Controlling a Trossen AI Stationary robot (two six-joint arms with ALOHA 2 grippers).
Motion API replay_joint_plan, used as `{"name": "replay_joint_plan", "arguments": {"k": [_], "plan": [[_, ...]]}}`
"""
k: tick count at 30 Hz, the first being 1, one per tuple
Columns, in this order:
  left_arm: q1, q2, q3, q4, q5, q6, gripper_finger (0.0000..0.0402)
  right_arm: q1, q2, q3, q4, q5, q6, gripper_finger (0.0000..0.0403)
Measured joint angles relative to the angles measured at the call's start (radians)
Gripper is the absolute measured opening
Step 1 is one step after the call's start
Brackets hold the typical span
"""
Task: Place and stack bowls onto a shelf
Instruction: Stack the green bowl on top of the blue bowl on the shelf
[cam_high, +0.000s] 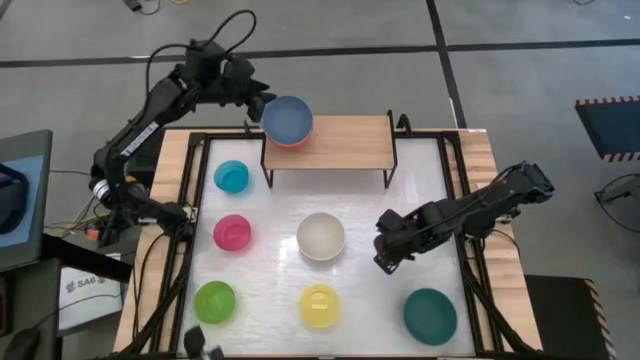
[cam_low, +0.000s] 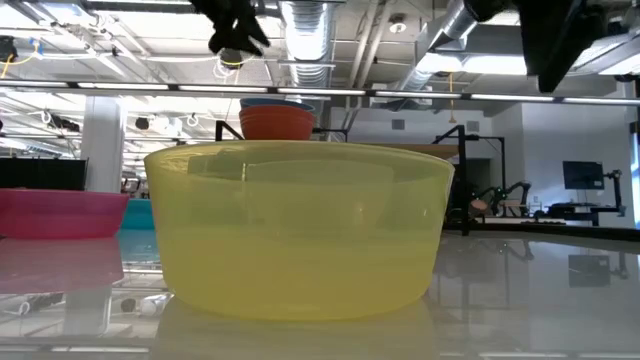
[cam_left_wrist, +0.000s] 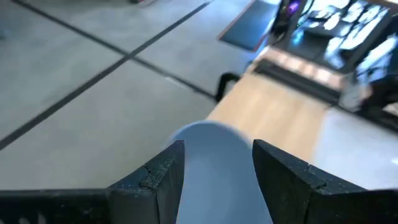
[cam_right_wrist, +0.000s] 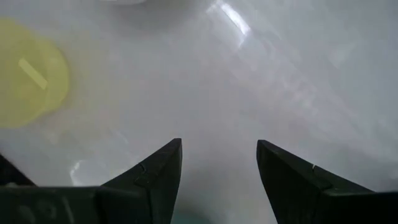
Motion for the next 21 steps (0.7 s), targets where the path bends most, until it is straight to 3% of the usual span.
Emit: {"name": "replay_joint_plan", "arguments": {"k": [8, 13, 21], "plan": [[-0.225, -0.022, -0.016, 0.065, -0.028, -0.09, 0.0173, 0.077, -0.162, -0.141, 0.027, -0.064, -0.025, 0.0232], [-0.407, -0.022, -0.071, 0.139, -0.149, -0.12, 0.0173, 0.171, -0.254, -0.289, 0.153, -0.147, 0.037, 0.0232], [-0.629, -0.021, -0.189, 0.151, -0.356, -0.137, 0.0173, 0.313, -0.275, -0.451, 0.264, -0.163, 0.133, 0.0232]]}}
